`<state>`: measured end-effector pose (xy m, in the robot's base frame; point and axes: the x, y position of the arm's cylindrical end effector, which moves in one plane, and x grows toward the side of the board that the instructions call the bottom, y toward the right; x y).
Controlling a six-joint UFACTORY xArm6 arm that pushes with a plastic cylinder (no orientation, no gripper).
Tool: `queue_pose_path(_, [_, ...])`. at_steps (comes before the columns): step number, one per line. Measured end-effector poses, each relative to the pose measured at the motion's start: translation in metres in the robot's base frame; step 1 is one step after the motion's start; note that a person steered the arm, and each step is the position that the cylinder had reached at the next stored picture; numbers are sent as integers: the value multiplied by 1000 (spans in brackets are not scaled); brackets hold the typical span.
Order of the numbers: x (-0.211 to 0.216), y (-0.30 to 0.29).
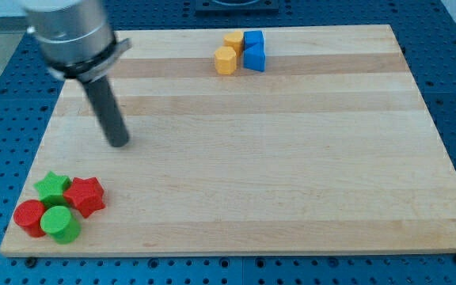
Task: Push the green circle with a red circle towards the right
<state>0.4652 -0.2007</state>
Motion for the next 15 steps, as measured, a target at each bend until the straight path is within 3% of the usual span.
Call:
queue_pose_path(2, [9,-89])
queue_pose_path(3, [9,-104])
queue_pose_path(9, [25,-104])
queue_pose_path(12, [70,-104])
queue_pose_path(14, [140,-103])
queue_pose_path(15, [131,-101])
